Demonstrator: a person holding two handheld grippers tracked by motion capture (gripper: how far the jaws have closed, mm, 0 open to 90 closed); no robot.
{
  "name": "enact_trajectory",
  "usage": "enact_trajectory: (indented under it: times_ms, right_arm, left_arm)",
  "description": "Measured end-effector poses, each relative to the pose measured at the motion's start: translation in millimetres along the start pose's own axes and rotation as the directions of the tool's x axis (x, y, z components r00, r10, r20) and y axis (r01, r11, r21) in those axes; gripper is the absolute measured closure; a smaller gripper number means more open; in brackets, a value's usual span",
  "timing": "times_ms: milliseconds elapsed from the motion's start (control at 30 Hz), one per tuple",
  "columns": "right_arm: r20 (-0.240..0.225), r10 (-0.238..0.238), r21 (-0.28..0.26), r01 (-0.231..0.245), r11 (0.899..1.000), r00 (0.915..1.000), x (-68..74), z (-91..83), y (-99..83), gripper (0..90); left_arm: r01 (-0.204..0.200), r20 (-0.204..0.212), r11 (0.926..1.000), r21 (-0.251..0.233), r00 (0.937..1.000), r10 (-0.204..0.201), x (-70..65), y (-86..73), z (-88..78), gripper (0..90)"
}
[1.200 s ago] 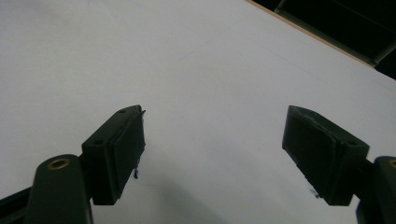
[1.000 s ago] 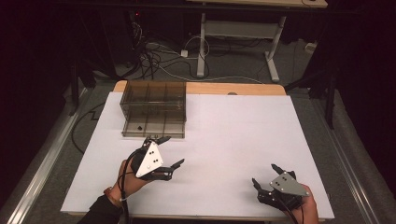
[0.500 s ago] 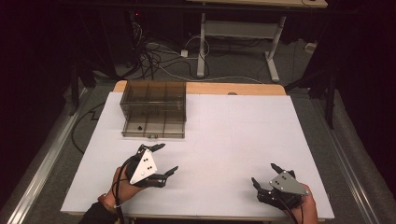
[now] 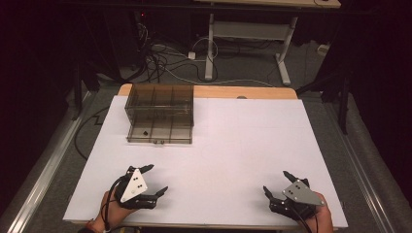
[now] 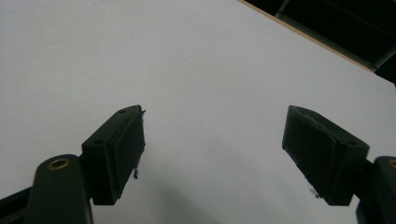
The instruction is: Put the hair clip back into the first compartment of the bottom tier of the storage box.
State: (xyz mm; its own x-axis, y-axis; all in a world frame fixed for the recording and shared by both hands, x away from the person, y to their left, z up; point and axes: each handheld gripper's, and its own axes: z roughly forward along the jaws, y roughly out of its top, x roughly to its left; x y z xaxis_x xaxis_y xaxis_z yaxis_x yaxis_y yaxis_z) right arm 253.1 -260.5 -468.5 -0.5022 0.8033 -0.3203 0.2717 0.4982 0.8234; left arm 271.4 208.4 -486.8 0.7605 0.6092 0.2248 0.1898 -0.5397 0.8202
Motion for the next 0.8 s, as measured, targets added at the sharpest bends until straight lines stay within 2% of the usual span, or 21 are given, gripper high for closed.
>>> enact_trajectory:
  times_ms: [200,467,800]
  right_arm:
    - [0.016,-0.008,-0.012,0.009,1.0,0.9998,2.3,-4.1,3.0,21.4]
    - [0.008,-0.004,0.0,0.004,1.0,1.0,2.0,-0.8,1.4,21.4]
    - [0.009,-0.007,-0.012,0.007,1.0,0.9999,2.2,-3.6,1.7,21.4]
  left_arm:
    - [0.008,-0.002,0.9998,-0.016,1.0,-0.008,0.5,-1.3,-6.1,16.3]
    - [0.002,-0.004,1.0,-0.008,1.0,-0.002,2.7,0.2,-4.1,16.3]
    - [0.003,-0.006,1.0,0.009,1.0,-0.003,1.9,0.2,-2.4,16.3]
